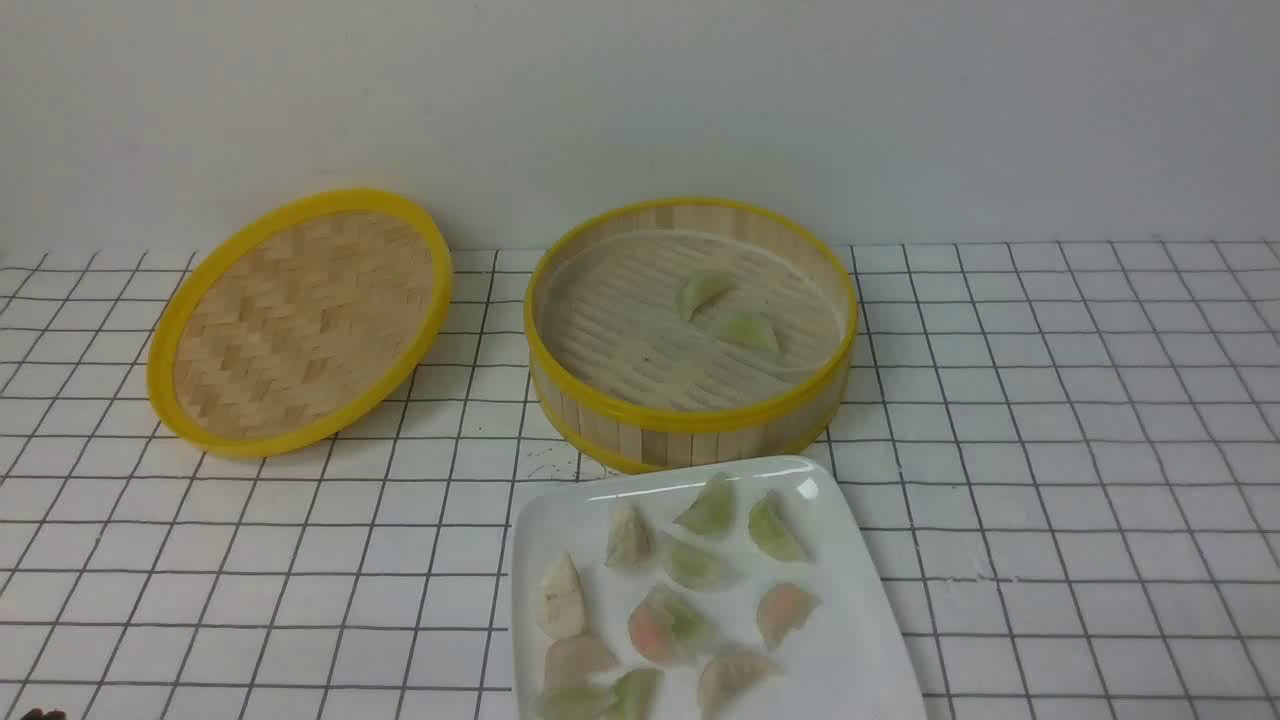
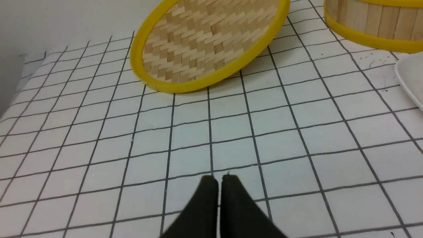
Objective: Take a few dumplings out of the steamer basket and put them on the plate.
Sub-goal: Use the right arm to grab a dumpling from inside the steamer
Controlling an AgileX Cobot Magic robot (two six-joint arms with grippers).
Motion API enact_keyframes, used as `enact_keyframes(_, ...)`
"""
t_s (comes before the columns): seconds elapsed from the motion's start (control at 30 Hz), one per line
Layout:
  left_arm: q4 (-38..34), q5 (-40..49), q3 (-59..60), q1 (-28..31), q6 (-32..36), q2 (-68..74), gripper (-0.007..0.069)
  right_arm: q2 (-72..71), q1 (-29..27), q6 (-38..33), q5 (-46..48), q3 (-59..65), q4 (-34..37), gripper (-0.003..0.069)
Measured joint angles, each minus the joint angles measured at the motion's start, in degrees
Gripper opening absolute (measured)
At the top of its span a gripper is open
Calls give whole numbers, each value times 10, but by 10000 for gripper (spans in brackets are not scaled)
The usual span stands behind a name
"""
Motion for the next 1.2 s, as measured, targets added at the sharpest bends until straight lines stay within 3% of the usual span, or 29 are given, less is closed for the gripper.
enact_keyframes(0.73,1,-12,1,0,5,0,-6,0,0,0,0,0,0,-13)
enact_keyframes(1.0,-180,-181,1,0,-98,0,-6,0,0,0,0,0,0,-13)
enact_keyframes(1.2,-324,-291,1,0,-123,0,-6,0,0,19,-33,5,39,-13)
